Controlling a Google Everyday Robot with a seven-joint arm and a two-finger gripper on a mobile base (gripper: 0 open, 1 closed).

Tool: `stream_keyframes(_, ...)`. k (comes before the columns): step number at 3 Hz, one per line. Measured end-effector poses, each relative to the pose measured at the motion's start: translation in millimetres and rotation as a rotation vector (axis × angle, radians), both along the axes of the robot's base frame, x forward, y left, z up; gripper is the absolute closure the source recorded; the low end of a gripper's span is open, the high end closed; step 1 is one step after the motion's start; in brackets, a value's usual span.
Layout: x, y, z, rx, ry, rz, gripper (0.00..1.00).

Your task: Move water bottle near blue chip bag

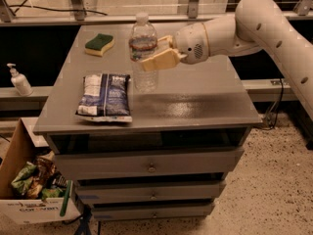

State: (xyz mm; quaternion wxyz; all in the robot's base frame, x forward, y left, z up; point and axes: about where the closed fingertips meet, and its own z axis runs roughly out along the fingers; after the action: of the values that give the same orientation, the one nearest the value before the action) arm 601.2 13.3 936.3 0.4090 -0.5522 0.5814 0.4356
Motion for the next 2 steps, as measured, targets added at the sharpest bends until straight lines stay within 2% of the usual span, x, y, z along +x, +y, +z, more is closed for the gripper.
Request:
stream_keyframes(1, -23, 46, 4, 0.026, -0.033, 0.089, 1.00)
stream_keyframes(2, -30, 70, -6, 0.020, -0.075, 0.128, 1.00)
